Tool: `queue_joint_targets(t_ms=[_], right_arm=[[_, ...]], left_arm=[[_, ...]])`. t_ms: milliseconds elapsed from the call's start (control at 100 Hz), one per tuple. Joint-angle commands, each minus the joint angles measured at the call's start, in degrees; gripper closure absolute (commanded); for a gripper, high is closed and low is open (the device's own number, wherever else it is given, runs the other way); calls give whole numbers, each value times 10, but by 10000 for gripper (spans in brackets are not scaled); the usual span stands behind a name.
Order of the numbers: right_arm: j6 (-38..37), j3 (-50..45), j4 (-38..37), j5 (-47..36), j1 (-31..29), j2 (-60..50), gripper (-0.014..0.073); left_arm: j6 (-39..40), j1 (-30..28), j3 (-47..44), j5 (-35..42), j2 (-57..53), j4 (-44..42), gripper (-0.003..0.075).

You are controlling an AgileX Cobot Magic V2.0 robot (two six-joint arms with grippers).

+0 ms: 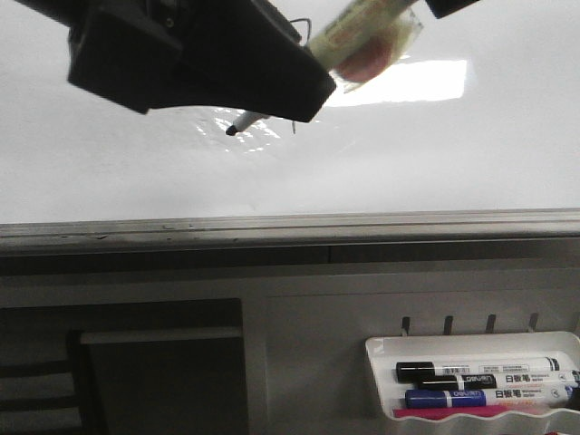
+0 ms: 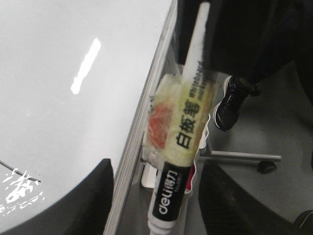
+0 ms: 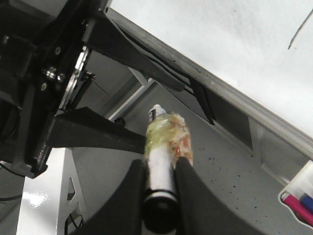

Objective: Write number 7 on whiteboard

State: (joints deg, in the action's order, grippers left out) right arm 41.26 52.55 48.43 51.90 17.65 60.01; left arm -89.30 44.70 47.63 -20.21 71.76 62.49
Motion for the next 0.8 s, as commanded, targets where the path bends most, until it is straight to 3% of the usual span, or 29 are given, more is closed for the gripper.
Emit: queue_joint_targets(t_ms=[0,130,390,610,690,790], right_arm=[[3,20,21,-11,-3,-5,654],[3,20,21,-9,-3,-5,654],[3,20,21,-1,-3,-5,654],[3,20,24,3,-3,-5,645],[3,20,30,4,-3,-5,565],[3,20,32,1,-3,-5,344]], left_arm=[[-3,5,20,22,-6,15,398],[-3,5,21,22,-2,15,472],[-3,5,21,22,-2,15,738],[-3,5,21,22,-2,15,741],[-3,5,21,22,-2,18,741],[-3,5,21,29,-2,28,741]])
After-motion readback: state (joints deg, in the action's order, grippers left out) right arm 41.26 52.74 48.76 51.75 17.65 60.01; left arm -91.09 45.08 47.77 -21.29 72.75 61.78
